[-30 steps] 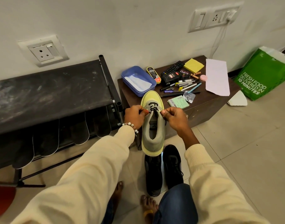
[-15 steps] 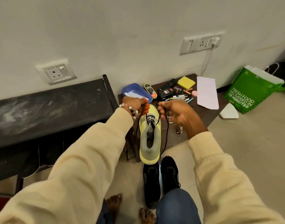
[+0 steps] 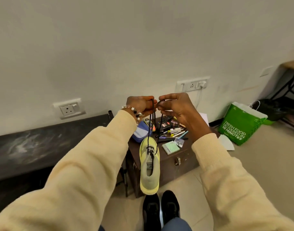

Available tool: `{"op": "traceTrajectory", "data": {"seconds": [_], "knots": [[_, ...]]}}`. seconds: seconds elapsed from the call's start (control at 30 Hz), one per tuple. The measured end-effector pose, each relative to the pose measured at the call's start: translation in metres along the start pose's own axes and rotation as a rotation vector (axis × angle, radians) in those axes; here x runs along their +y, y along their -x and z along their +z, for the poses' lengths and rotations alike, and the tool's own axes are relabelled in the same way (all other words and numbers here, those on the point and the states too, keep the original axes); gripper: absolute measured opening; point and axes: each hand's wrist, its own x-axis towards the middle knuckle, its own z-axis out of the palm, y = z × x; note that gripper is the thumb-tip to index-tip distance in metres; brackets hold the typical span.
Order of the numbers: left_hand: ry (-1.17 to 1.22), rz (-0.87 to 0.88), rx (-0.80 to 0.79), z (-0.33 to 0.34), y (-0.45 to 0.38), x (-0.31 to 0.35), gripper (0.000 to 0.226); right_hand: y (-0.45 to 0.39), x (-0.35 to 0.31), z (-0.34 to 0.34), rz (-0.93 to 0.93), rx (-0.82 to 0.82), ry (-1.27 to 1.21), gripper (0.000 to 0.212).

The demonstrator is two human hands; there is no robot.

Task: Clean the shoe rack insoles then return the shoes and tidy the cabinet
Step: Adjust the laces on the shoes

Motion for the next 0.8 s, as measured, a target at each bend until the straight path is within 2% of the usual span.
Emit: {"op": "traceTrajectory", "data": {"seconds": [0.1,0.2,0.3,0.4,0.57,0.7,0.8], "knots": [[-0.066,0.063,0.068,0.009,0.003,0.011,0.017,-0.001,-0.014,0.005,-0.091,0.079,0.143,0.013],[-0.253,0.143,0.119,0.014,0.003,0.021,0.003,-0.004,-0.024,0.008,-0.177,0.108,0.231,0.010],[-0.456,0.251,0.184,0.013,0.004,0.031,0.012,-0.008,-0.030,0.009,-0.241,0.166,0.253,0.017],[-0.577,0.368,0.224,0.014,0.003,0.041,0.019,-0.014,-0.038,0.008,-0.264,0.151,0.260,0.023],[-0.676,0.469,0.199,0.017,-0.002,0.048,0.023,-0.022,-0.046,0.011,-0.321,0.169,0.234,0.012],[-0.732,0.537,0.178,0.022,-0.004,0.049,0.021,-0.028,-0.049,0.013,-0.376,0.192,0.265,0.013],[-0.759,0.567,0.169,0.025,-0.006,0.051,0.017,-0.035,-0.050,0.014,-0.393,0.146,0.294,0.019]]}}
